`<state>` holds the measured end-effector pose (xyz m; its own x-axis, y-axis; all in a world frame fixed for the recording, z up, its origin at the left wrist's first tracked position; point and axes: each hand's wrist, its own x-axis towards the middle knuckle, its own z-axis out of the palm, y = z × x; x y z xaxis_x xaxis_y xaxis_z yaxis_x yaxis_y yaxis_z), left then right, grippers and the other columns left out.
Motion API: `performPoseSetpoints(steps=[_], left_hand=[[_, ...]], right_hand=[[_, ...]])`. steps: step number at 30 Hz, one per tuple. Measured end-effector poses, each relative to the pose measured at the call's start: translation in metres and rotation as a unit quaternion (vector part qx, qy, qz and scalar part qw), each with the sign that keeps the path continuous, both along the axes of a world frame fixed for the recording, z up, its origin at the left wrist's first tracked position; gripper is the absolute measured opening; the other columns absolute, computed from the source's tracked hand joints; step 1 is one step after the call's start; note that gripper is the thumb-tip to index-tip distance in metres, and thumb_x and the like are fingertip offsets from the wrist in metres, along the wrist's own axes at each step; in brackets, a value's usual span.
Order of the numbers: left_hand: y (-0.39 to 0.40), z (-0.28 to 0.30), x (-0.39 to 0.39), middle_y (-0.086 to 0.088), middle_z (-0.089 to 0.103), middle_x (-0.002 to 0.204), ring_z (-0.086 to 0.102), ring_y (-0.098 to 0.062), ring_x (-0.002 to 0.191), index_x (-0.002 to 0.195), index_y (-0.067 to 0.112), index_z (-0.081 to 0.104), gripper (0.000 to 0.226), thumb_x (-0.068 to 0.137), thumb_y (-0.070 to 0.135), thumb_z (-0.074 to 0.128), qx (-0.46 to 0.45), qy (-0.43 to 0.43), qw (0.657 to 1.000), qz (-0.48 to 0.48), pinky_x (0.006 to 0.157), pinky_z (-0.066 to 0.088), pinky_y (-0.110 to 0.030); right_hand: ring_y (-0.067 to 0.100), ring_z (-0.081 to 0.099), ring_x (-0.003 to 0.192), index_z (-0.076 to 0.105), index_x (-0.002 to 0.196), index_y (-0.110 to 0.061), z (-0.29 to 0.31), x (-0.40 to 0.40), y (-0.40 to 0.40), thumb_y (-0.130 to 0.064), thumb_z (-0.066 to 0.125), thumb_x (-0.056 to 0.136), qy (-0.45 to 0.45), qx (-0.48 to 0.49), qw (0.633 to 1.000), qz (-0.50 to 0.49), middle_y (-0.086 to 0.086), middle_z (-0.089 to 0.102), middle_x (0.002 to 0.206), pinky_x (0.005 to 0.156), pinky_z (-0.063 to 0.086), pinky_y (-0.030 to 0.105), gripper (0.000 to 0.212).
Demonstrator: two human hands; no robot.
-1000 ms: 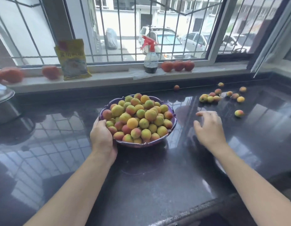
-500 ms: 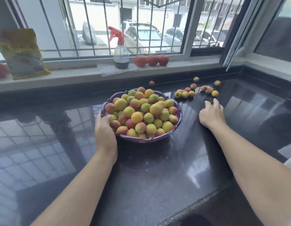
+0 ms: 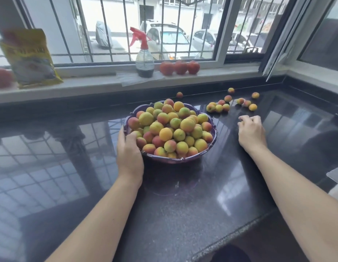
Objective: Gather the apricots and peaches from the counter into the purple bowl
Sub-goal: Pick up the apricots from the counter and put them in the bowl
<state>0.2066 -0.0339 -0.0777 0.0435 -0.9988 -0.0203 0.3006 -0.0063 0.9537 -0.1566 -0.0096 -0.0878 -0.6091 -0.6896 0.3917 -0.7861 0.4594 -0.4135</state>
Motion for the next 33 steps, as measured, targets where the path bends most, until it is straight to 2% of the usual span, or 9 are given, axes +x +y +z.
performPoseSetpoints(steps=[6, 9, 11, 12, 15, 18, 24, 28, 33], left_hand=[[0.002, 0.003, 0.002, 0.001, 0.077, 0.117, 0.073, -0.026, 0.113, 0.124, 0.037, 0.068, 0.04, 0.089, 0.033, 0.049, -0.001, 0.005, 1.0, -0.019, 0.1, 0.06, -0.056], [0.002, 0.003, 0.003, 0.003, 0.076, 0.117, 0.073, -0.025, 0.113, 0.123, 0.039, 0.067, 0.04, 0.088, 0.035, 0.049, -0.003, 0.004, 1.0, -0.022, 0.099, 0.061, -0.055], [0.003, 0.003, 0.003, 0.002, 0.076, 0.119, 0.073, -0.025, 0.114, 0.128, 0.037, 0.066, 0.042, 0.089, 0.037, 0.049, -0.002, 0.005, 1.0, -0.026, 0.099, 0.061, -0.054], [0.003, 0.002, 0.003, 0.002, 0.076, 0.12, 0.073, -0.025, 0.114, 0.13, 0.036, 0.065, 0.043, 0.09, 0.037, 0.049, -0.002, 0.006, 1.0, -0.028, 0.099, 0.061, -0.053], [0.003, 0.002, 0.003, 0.002, 0.077, 0.119, 0.074, -0.025, 0.114, 0.13, 0.036, 0.066, 0.04, 0.093, 0.035, 0.05, -0.006, 0.009, 0.999, -0.032, 0.099, 0.062, -0.052], [0.004, 0.003, 0.003, 0.002, 0.076, 0.121, 0.073, -0.025, 0.115, 0.133, 0.034, 0.064, 0.044, 0.092, 0.036, 0.049, -0.013, 0.006, 0.999, -0.034, 0.097, 0.062, -0.051], [0.007, 0.005, 0.004, 0.001, 0.075, 0.124, 0.073, -0.022, 0.115, 0.138, 0.03, 0.062, 0.049, 0.091, 0.038, 0.048, -0.014, -0.001, 0.999, -0.036, 0.099, 0.062, -0.049], [0.005, 0.006, 0.006, -0.002, 0.076, 0.123, 0.075, -0.024, 0.113, 0.137, 0.026, 0.062, 0.05, 0.088, 0.036, 0.051, -0.008, 0.012, 0.999, -0.044, 0.093, 0.064, -0.043], [0.005, 0.007, 0.007, -0.002, 0.076, 0.122, 0.075, -0.025, 0.112, 0.135, 0.026, 0.062, 0.046, 0.092, 0.037, 0.05, 0.007, 0.038, 0.998, -0.045, 0.095, 0.064, -0.044]], right_hand=[[0.037, 0.057, 0.111, 0.07, 0.118, -0.014, 0.013, 0.016, 0.001, -0.015, 0.059, 0.096, -0.092, -0.051, 0.994, 0.01, 0.018, 0.054, 0.124, 0.099, 0.042, 0.033, 0.025], [0.032, 0.062, 0.108, 0.068, 0.118, -0.019, 0.029, 0.028, -0.002, -0.019, 0.053, 0.098, -0.15, -0.103, 0.983, 0.027, 0.013, 0.065, 0.118, 0.099, 0.047, 0.037, 0.025], [0.02, 0.067, 0.092, 0.067, 0.119, -0.018, 0.046, 0.038, -0.002, -0.018, 0.052, 0.102, -0.216, -0.151, 0.962, 0.067, 0.008, 0.07, 0.107, 0.092, 0.056, 0.036, 0.023], [0.015, 0.067, 0.084, 0.066, 0.121, -0.013, 0.057, 0.044, 0.0, -0.014, 0.054, 0.102, -0.253, -0.177, 0.946, 0.096, 0.008, 0.07, 0.104, 0.086, 0.058, 0.029, 0.022], [0.016, 0.068, 0.082, 0.063, 0.123, -0.004, 0.088, 0.065, 0.006, -0.01, 0.065, 0.098, -0.317, -0.207, 0.906, 0.19, 0.007, 0.07, 0.099, 0.078, 0.059, 0.023, 0.026], [0.019, 0.069, 0.083, 0.068, 0.112, -0.014, 0.116, 0.097, 0.012, -0.017, 0.073, 0.093, -0.306, -0.139, 0.903, 0.267, 0.006, 0.07, 0.094, 0.078, 0.06, 0.03, 0.02], [0.012, 0.071, 0.091, 0.071, 0.11, -0.029, 0.149, 0.172, 0.011, -0.028, 0.073, 0.093, -0.185, -0.003, 0.888, 0.421, -0.003, 0.072, 0.102, 0.08, 0.058, 0.027, 0.017], [0.006, 0.068, 0.096, 0.067, 0.114, -0.028, 0.156, 0.199, -0.005, -0.023, 0.073, 0.093, -0.125, 0.03, 0.882, 0.452, -0.008, 0.069, 0.108, 0.082, 0.055, 0.018, 0.023], [0.004, 0.064, 0.096, 0.066, 0.118, -0.027, 0.145, 0.224, -0.024, -0.021, 0.075, 0.091, -0.039, 0.053, 0.877, 0.476, -0.011, 0.067, 0.108, 0.081, 0.055, 0.018, 0.03]])
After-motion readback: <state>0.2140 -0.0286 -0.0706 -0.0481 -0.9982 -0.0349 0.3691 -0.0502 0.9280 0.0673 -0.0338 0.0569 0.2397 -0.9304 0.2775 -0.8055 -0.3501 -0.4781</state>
